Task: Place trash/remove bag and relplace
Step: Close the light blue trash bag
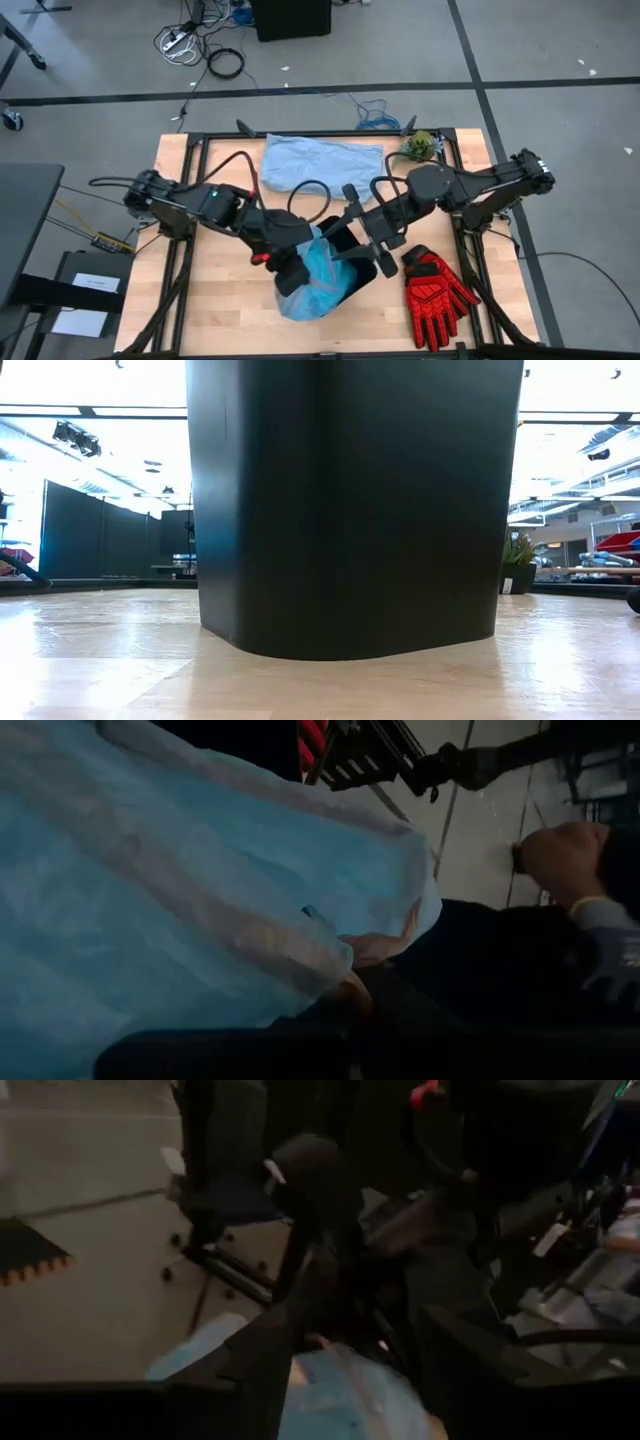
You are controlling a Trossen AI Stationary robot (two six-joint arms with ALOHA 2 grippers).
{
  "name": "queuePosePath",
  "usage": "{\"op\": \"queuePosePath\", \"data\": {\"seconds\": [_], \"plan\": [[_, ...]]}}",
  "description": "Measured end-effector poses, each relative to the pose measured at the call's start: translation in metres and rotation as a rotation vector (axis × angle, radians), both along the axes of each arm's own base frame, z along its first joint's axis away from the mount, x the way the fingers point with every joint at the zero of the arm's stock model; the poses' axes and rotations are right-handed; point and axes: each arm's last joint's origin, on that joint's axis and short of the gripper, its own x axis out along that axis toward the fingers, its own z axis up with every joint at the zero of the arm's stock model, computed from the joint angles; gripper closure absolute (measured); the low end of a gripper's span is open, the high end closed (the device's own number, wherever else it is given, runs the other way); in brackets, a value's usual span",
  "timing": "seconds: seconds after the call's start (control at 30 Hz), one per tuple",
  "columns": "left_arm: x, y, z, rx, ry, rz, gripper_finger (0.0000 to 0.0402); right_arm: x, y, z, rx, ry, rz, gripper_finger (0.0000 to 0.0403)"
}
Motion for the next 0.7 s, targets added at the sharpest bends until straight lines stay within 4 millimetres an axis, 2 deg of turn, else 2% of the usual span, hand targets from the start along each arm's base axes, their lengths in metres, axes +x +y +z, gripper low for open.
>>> {"op": "queuePosePath", "data": {"seconds": [0.17, 0.43, 0.7], "plan": [[0.0, 0.004, 0.011, -0.003, -0.036, 0.093, 0.04, 0.0, 0.003, -0.003, 0.089, 0.06, 0.004, 0.0194], [-0.008, 0.01, 0.033, 0.06, -0.123, 0.197, 0.04, 0.006, 0.009, -0.01, 0.194, 0.138, 0.022, 0.0233], [-0.007, 0.008, 0.031, 0.076, -0.125, 0.197, 0.04, 0.02, 0.007, -0.02, 0.249, 0.182, -0.004, 0.0239]]}}
